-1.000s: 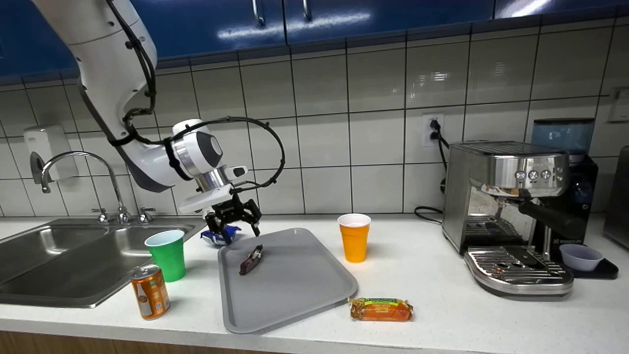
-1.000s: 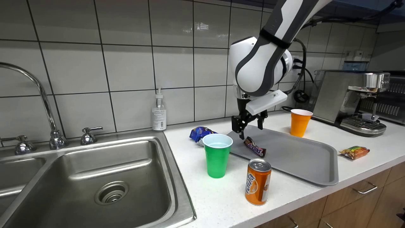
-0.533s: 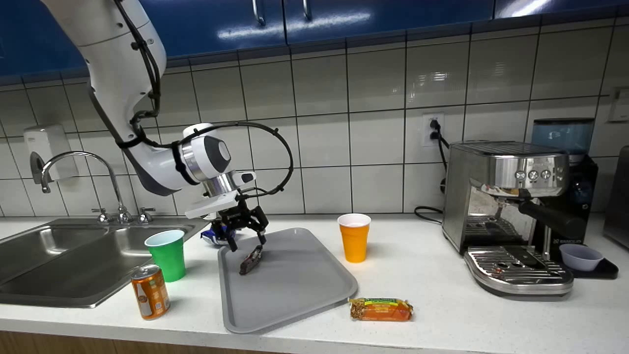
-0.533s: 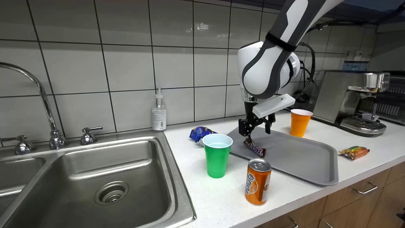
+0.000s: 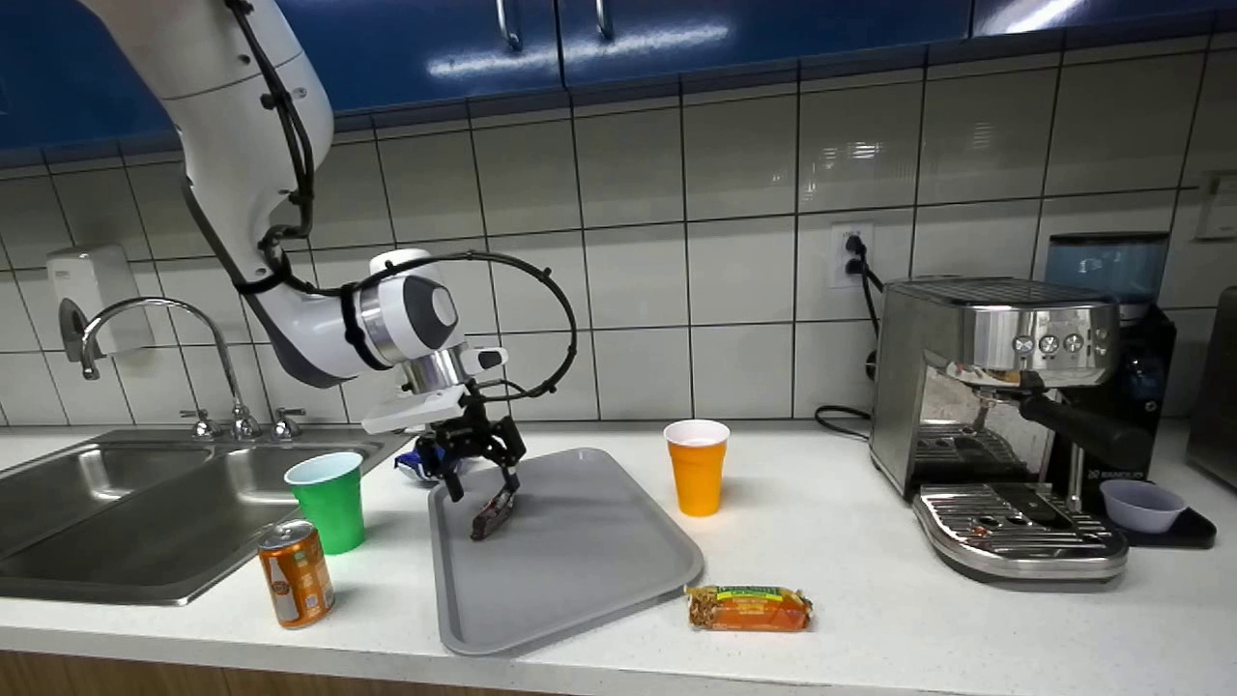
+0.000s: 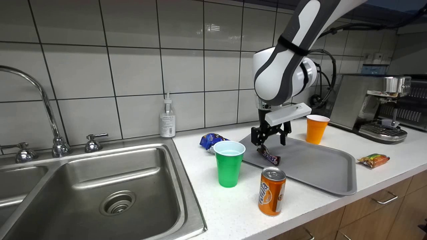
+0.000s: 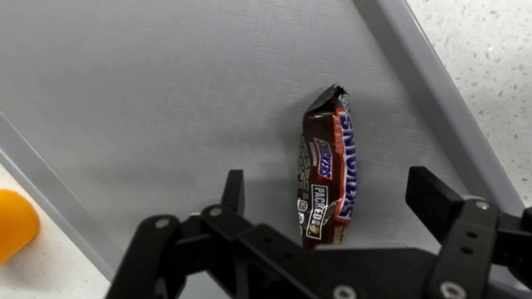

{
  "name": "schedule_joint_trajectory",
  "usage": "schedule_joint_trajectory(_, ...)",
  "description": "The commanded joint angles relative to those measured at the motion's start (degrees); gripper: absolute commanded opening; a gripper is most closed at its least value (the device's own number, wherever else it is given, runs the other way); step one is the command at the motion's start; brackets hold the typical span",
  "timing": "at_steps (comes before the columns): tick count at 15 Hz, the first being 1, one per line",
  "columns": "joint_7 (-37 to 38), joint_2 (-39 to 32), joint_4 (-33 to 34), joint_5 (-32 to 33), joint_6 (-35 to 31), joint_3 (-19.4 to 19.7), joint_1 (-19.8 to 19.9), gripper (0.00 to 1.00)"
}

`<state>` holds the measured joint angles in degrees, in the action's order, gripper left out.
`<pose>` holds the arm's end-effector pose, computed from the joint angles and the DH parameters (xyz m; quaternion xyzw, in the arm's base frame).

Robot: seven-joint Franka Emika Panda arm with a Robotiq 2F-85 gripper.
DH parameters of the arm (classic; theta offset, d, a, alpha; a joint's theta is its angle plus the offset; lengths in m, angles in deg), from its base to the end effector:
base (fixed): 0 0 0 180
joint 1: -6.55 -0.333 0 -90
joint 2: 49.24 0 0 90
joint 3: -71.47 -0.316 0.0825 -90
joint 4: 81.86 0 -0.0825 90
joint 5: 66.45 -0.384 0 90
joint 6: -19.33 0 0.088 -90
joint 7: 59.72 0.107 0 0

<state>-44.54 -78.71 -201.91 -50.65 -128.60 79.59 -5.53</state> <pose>0.5766 0.0440 0.1712 0.9938 0.0288 0.0031 0.1071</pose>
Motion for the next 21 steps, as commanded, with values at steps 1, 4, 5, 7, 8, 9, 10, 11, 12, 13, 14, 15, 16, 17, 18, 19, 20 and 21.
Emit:
schedule_joint_trajectory(1, 0.5, -1.5, 1.7, -1.7, 0.5, -1.0, 1.3, 1.0)
schedule_joint_trajectory(4, 0.4, -3.0, 3.1, -2.9, 0.7, -1.1, 1.5, 1.0)
schedule_joint_trajectory(5, 0.3, -3.5, 3.6, -3.4, 0.8, -1.2, 1.6, 1.0)
schedule_joint_trajectory(7, 0.3, -4.5, 4.7, -4.3, 1.0, -1.1, 1.7, 1.0)
schedule_joint_trajectory(8, 0.2, -5.0, 5.2, -4.7, 1.1, -1.2, 1.8, 1.0)
schedule_joint_trajectory(9, 0.1, -5.4, 5.7, -5.1, 1.2, -1.2, 1.9, 1.0)
schedule_joint_trajectory(10, 0.2, -5.7, 6.2, -5.3, 1.2, -1.1, 1.9, 1.0)
schedule_joint_trajectory(11, 0.1, -6.1, 6.7, -5.7, 1.3, -1.2, 2.1, 1.0)
schedule_joint_trajectory(12, 0.0, -6.5, 7.1, -6.0, 1.4, -1.2, 2.1, 1.0)
schedule_joint_trajectory(13, -0.1, -6.7, 7.5, -6.3, 1.4, -1.2, 2.2, 1.0)
schedule_joint_trajectory(14, -0.1, -6.9, 7.7, -6.5, 1.4, -1.2, 2.2, 1.0)
schedule_joint_trajectory(15, -0.2, -7.1, 8.1, -6.7, 1.5, -1.3, 2.3, 0.75)
schedule_joint_trajectory(16, -0.2, -7.3, 8.4, -6.9, 1.5, -1.3, 2.3, 0.72)
schedule_joint_trajectory(17, -0.4, -7.6, 8.7, -7.1, 1.6, -1.4, 2.5, 0.66)
schedule_joint_trajectory(18, -0.4, -7.7, 8.8, -7.2, 1.7, -1.4, 2.5, 0.56)
schedule_joint_trajectory(19, -0.4, -7.8, 9.0, -7.4, 1.7, -1.4, 2.6, 0.49)
schedule_joint_trajectory(20, -0.5, -7.9, 9.1, -7.7, 1.7, -1.5, 2.7, 0.4)
schedule_joint_trajectory(21, -0.6, -7.9, 9.2, -8.0, 1.7, -1.6, 2.9, 0.34)
